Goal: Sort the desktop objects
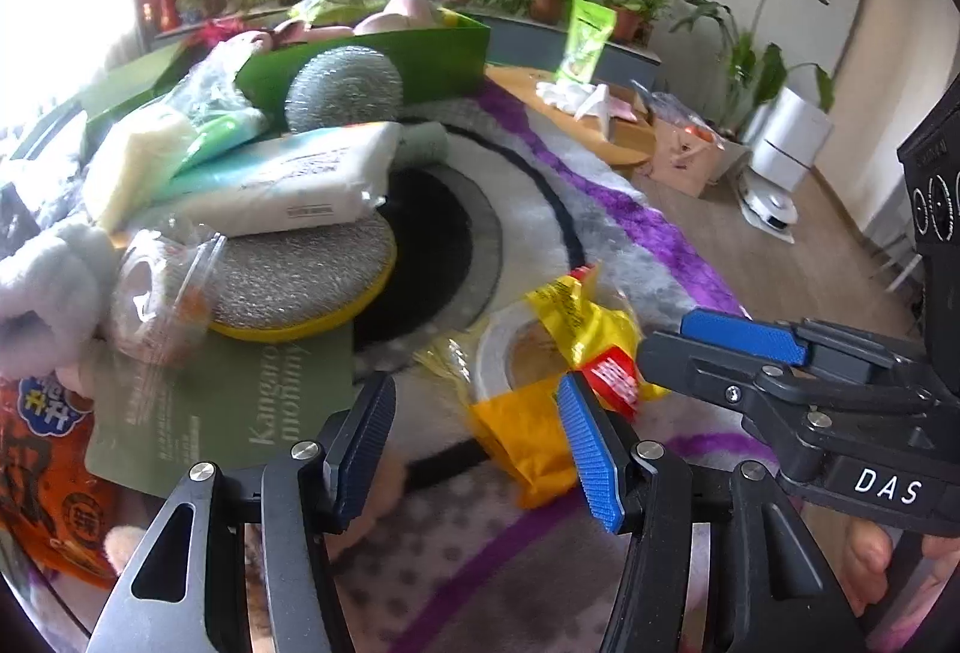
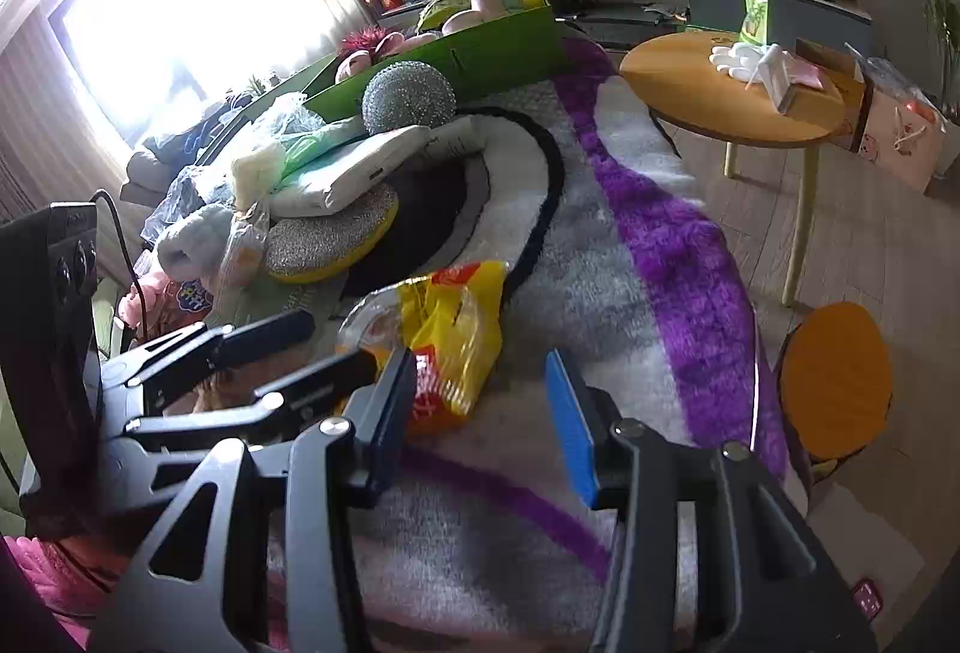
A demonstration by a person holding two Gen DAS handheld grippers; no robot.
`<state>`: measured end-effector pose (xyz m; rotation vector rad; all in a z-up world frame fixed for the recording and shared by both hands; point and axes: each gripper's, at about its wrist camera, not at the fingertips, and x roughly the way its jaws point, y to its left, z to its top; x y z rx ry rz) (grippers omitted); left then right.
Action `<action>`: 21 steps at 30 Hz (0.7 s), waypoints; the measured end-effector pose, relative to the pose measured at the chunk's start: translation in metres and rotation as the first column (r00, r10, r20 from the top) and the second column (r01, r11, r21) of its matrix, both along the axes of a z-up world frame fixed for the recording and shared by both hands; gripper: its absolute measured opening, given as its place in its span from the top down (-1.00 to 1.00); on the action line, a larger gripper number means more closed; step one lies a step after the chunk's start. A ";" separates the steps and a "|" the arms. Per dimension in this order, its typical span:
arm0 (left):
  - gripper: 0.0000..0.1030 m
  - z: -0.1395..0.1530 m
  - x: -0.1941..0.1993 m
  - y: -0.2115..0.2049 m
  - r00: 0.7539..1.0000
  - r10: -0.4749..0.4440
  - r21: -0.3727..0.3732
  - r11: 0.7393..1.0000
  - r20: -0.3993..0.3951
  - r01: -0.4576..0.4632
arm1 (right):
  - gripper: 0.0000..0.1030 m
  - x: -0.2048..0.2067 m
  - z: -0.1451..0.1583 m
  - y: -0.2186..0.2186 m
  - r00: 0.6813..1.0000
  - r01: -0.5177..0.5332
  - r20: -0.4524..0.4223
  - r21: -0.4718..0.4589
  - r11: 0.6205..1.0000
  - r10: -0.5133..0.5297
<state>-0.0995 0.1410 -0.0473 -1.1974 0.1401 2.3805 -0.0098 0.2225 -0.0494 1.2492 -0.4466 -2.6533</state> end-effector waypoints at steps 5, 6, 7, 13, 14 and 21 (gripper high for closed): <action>0.01 -0.001 -0.003 -0.002 1.000 0.006 0.017 1.000 0.008 -0.006 | 0.34 -0.008 -0.008 -0.005 0.999 -0.038 0.034 -0.018 0.999 0.039; 0.07 -0.001 -0.003 -0.001 1.000 0.000 0.017 1.000 0.007 0.000 | 0.40 -0.008 -0.008 -0.007 0.998 -0.048 0.035 -0.019 0.999 0.049; 0.13 -0.001 -0.003 0.000 1.000 -0.006 0.019 1.000 0.007 0.006 | 0.42 -0.008 -0.008 -0.008 0.998 -0.057 0.033 -0.015 0.998 0.058; 0.23 -0.003 -0.010 0.006 0.999 -0.023 0.041 0.999 0.045 0.021 | 0.53 -0.012 -0.009 -0.007 0.996 -0.079 0.032 -0.017 0.997 0.080; 0.23 -0.003 -0.010 0.005 0.998 -0.025 0.045 0.999 0.053 0.023 | 0.53 -0.012 -0.008 -0.007 0.996 -0.085 0.033 -0.014 0.996 0.085; 0.22 -0.004 -0.010 0.002 0.997 -0.011 0.066 0.998 0.075 0.006 | 0.52 -0.013 -0.008 -0.010 0.995 -0.098 0.030 0.000 0.995 0.098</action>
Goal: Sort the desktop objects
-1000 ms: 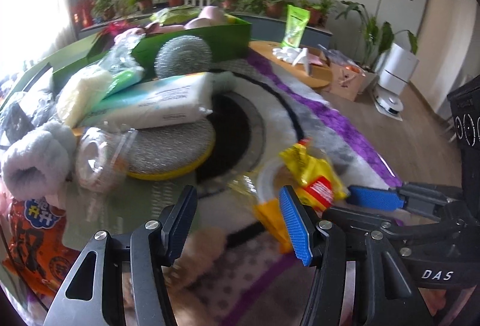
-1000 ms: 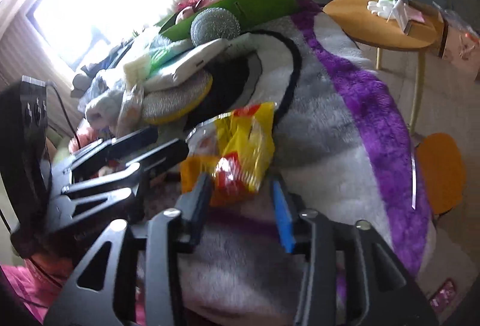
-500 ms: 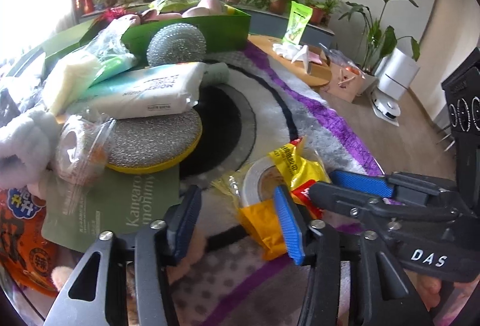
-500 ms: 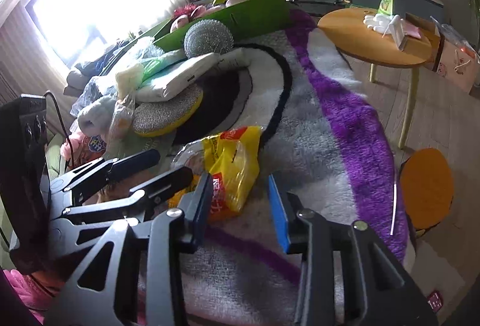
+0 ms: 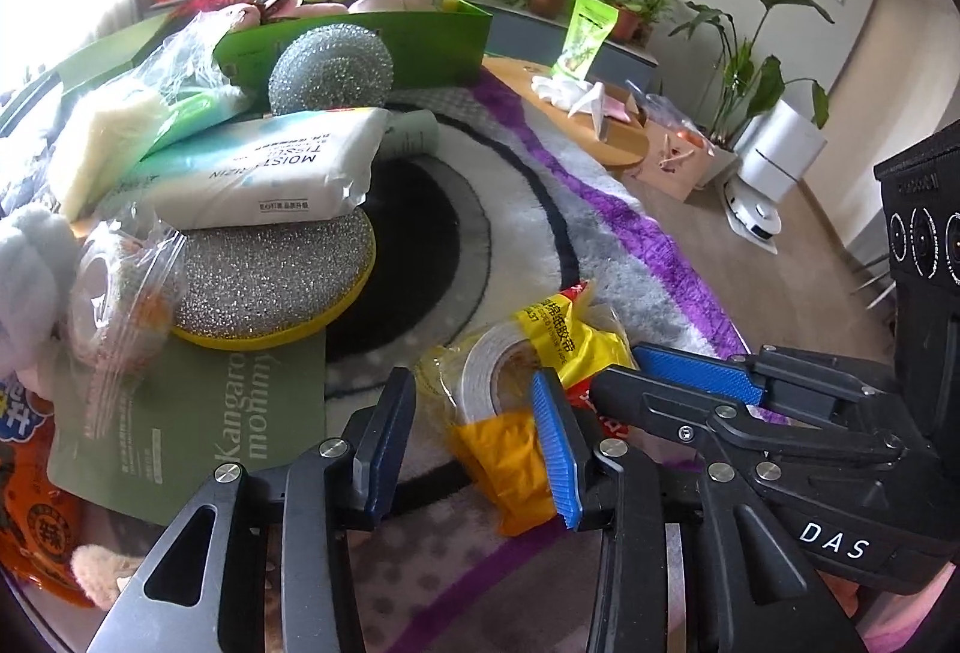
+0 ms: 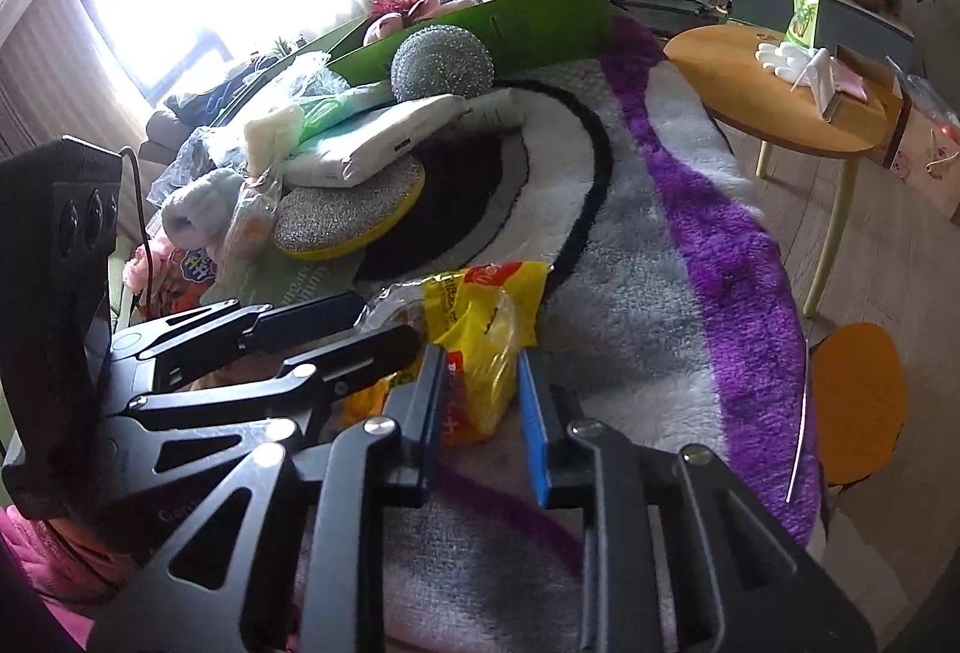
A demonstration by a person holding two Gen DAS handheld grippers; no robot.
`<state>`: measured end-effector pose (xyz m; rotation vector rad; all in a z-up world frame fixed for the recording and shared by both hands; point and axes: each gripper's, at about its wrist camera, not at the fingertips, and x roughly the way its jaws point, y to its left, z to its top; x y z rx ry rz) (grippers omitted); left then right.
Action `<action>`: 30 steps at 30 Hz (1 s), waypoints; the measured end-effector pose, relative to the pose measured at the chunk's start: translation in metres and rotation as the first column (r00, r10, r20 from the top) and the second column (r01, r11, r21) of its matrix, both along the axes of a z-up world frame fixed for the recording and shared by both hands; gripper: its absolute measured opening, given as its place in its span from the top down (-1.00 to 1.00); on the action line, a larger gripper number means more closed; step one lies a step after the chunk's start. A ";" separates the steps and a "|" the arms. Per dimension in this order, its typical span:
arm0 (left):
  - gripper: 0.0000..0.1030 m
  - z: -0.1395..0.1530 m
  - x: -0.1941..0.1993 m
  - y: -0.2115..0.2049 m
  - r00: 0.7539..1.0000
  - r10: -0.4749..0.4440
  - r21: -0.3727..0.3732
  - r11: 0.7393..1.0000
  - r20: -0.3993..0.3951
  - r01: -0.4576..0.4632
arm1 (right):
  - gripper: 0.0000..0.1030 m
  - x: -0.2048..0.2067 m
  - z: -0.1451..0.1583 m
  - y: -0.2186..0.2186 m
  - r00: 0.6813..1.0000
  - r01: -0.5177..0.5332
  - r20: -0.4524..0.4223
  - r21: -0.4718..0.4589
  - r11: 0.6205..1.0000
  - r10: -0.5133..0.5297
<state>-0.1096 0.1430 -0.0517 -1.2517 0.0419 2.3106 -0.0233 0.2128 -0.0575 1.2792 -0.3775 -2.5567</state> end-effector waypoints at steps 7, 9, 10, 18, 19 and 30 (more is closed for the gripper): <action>0.23 0.000 0.005 0.002 1.000 0.009 -0.011 1.000 -0.028 -0.009 | 0.56 0.003 -0.002 0.002 1.000 0.011 0.005 -0.035 0.999 -0.011; 0.23 0.000 0.006 0.003 0.999 0.002 -0.015 1.000 -0.037 -0.003 | 0.55 0.005 -0.002 0.000 1.000 0.008 0.003 -0.026 1.000 -0.008; 0.23 0.000 0.007 0.003 0.999 0.001 -0.014 1.000 -0.041 -0.002 | 0.55 0.005 -0.002 0.000 1.000 0.008 0.002 -0.024 1.000 -0.008; 0.25 0.000 0.008 0.003 0.999 -0.007 -0.015 1.000 -0.054 0.006 | 0.53 0.007 -0.003 0.002 1.000 0.002 0.003 -0.034 0.999 -0.002; 0.27 0.000 0.009 0.003 0.998 -0.009 -0.017 1.000 -0.055 0.008 | 0.53 0.007 -0.004 0.002 1.000 0.000 0.004 -0.038 0.999 0.001; 0.35 0.009 0.015 0.006 0.996 -0.015 -0.002 1.000 -0.083 0.014 | 0.64 0.012 0.000 0.000 1.000 -0.010 -0.021 -0.073 0.997 0.009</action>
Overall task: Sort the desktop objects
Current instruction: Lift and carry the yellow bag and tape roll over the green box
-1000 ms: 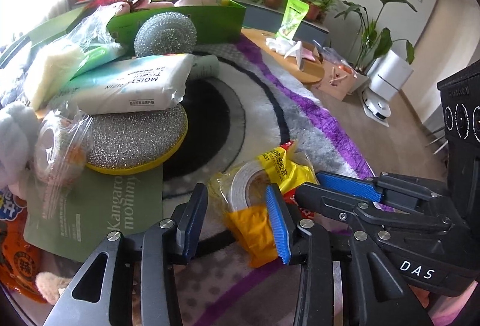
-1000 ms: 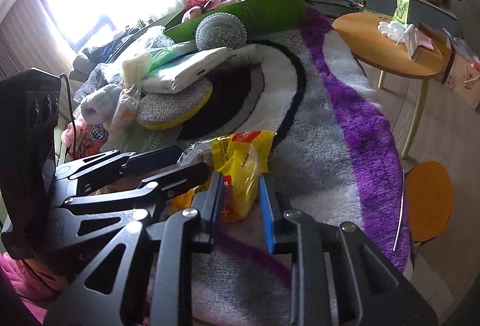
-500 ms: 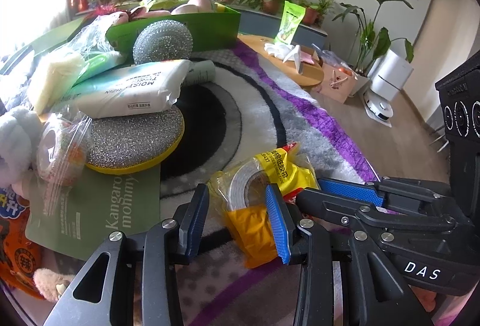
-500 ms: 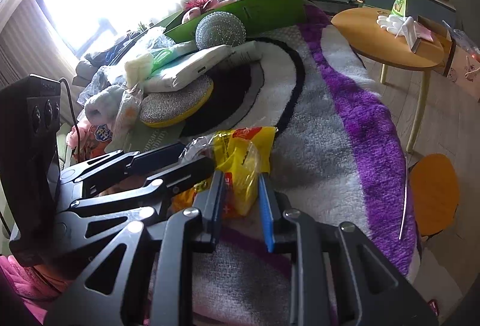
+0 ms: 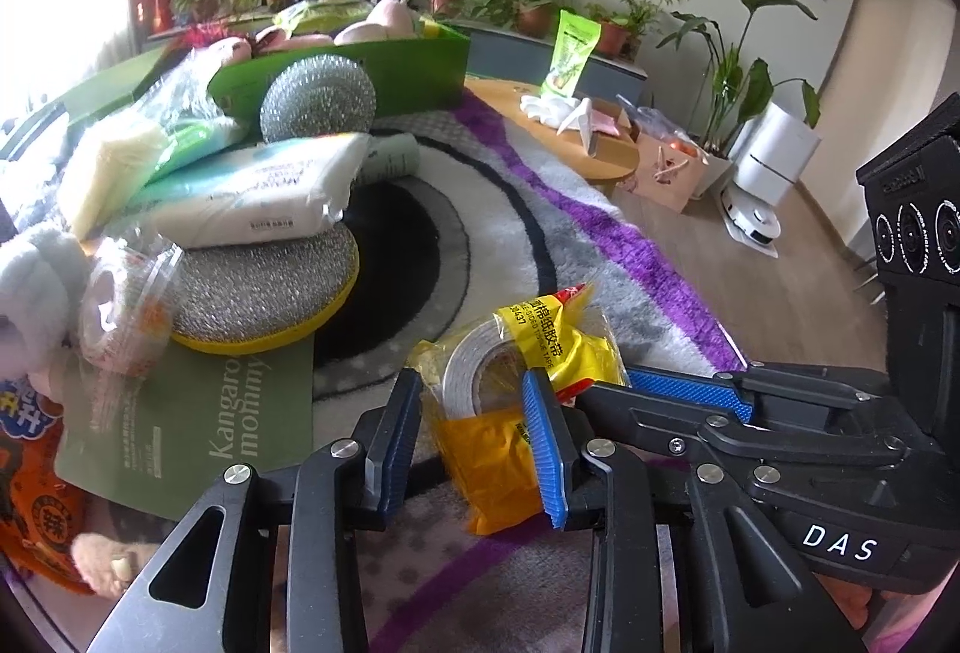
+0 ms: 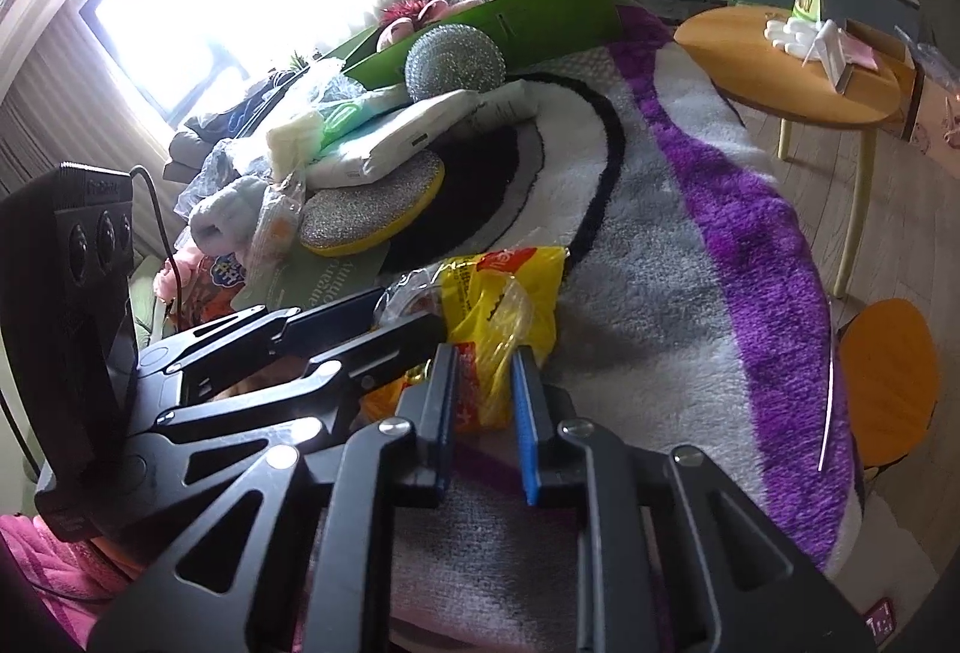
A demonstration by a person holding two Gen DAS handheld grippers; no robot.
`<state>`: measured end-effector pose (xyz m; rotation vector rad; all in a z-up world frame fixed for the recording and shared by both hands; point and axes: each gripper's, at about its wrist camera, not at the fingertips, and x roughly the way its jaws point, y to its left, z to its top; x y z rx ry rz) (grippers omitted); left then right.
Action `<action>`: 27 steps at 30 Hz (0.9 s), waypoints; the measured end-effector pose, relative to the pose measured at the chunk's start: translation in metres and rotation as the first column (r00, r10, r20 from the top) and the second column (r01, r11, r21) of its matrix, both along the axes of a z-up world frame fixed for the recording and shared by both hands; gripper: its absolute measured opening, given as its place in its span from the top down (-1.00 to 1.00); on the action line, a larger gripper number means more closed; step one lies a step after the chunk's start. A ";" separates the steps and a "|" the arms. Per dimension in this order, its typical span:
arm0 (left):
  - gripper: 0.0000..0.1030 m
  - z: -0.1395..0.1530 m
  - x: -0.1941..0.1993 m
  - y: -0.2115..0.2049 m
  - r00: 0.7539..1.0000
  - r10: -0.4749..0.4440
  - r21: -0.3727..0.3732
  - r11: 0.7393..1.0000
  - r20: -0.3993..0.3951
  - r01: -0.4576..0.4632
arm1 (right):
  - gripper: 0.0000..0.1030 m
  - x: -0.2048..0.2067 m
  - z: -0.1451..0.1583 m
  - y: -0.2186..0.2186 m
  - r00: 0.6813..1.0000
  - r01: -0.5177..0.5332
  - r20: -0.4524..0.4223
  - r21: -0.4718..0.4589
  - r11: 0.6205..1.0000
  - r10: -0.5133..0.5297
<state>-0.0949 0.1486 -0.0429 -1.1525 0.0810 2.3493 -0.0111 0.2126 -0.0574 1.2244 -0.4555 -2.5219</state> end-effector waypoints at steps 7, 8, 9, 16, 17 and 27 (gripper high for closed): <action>0.34 0.032 0.004 -0.004 0.996 0.019 0.008 1.000 -0.086 -0.019 | 0.64 0.002 0.028 -0.005 0.997 -0.015 -0.077 0.009 1.000 0.016; 0.34 0.036 0.004 -0.006 0.995 0.024 0.008 1.000 -0.097 -0.024 | 0.64 0.002 0.033 -0.006 0.996 -0.019 -0.087 0.010 1.000 0.020; 0.35 0.040 0.004 -0.007 0.994 0.030 0.009 1.000 -0.109 -0.029 | 0.64 0.002 0.037 -0.006 0.995 -0.023 -0.096 0.009 1.000 0.024; 0.35 0.083 0.004 -0.024 0.971 0.086 0.019 0.996 -0.223 -0.084 | 0.64 -0.003 0.075 -0.019 0.979 -0.079 -0.186 0.017 0.997 0.081; 0.35 0.089 0.003 -0.027 0.967 0.095 0.021 0.995 -0.237 -0.093 | 0.64 -0.004 0.081 -0.022 0.975 -0.090 -0.202 0.018 0.996 0.091; 0.35 0.145 -0.013 -0.052 0.919 0.165 0.028 0.986 -0.359 -0.166 | 0.64 -0.028 0.138 -0.042 0.928 -0.167 -0.333 0.031 0.985 0.168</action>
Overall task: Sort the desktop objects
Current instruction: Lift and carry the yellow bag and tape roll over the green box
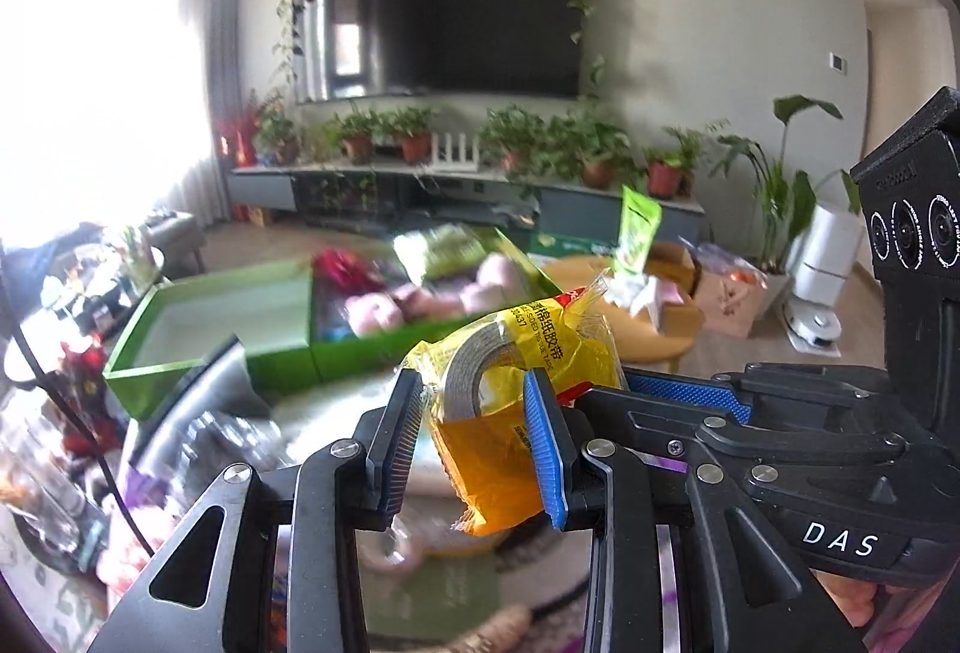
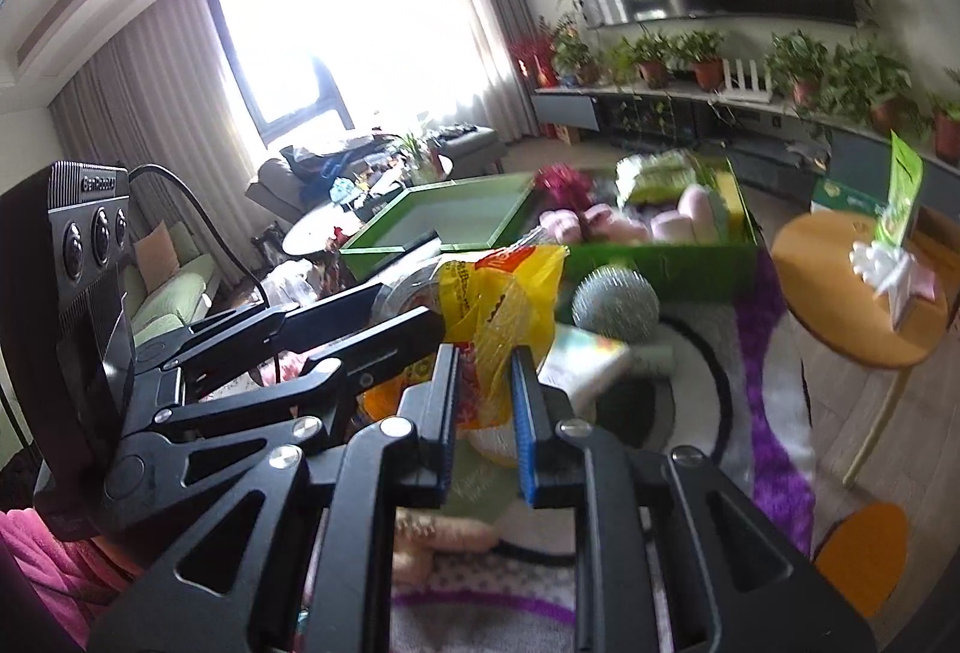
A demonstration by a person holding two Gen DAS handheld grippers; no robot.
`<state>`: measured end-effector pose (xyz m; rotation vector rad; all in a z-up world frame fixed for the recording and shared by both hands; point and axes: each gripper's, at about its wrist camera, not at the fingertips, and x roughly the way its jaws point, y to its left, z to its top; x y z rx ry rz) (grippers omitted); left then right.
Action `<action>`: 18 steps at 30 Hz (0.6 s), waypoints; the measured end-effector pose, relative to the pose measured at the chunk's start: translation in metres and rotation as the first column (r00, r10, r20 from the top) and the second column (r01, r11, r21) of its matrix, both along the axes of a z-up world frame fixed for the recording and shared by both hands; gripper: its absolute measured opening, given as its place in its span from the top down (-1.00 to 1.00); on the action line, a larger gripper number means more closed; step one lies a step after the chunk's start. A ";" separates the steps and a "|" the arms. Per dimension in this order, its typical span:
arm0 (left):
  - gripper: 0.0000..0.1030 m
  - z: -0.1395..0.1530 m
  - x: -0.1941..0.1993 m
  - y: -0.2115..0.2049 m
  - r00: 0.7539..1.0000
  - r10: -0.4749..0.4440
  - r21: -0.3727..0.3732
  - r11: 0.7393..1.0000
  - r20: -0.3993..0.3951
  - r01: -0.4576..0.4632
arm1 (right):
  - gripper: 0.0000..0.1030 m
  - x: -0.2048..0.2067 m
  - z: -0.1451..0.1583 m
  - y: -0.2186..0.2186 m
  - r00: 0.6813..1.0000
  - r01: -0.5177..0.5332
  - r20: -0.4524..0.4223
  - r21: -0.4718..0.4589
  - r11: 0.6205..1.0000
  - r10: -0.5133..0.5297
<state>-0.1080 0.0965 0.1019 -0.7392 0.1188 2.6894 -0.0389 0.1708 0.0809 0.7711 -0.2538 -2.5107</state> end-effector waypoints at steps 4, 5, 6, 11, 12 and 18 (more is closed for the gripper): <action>0.35 0.013 -0.016 -0.007 0.999 0.023 -0.005 1.000 -0.023 -0.023 | 0.64 -0.020 0.013 -0.005 1.000 -0.023 -0.010 -0.031 0.999 0.023; 0.35 0.015 -0.020 -0.009 0.999 0.025 -0.004 1.000 -0.025 -0.025 | 0.64 -0.024 0.017 -0.009 1.000 -0.024 -0.011 -0.035 0.999 0.024; 0.35 0.017 -0.024 -0.011 0.999 0.025 -0.002 1.000 -0.026 -0.025 | 0.64 -0.027 0.019 -0.010 1.000 -0.025 -0.012 -0.036 0.999 0.024; 0.35 0.022 -0.047 -0.020 0.999 0.037 0.006 0.999 -0.025 -0.037 | 0.64 -0.048 0.030 -0.019 0.999 -0.030 -0.022 -0.028 0.999 0.029; 0.35 0.024 -0.051 -0.020 0.999 0.039 0.006 0.999 -0.025 -0.038 | 0.64 -0.052 0.032 -0.020 0.999 -0.031 -0.021 -0.030 0.999 0.031; 0.35 0.036 -0.086 -0.029 0.999 0.045 0.022 0.999 -0.026 -0.044 | 0.64 -0.082 0.048 -0.027 0.999 -0.034 -0.023 -0.023 0.999 0.034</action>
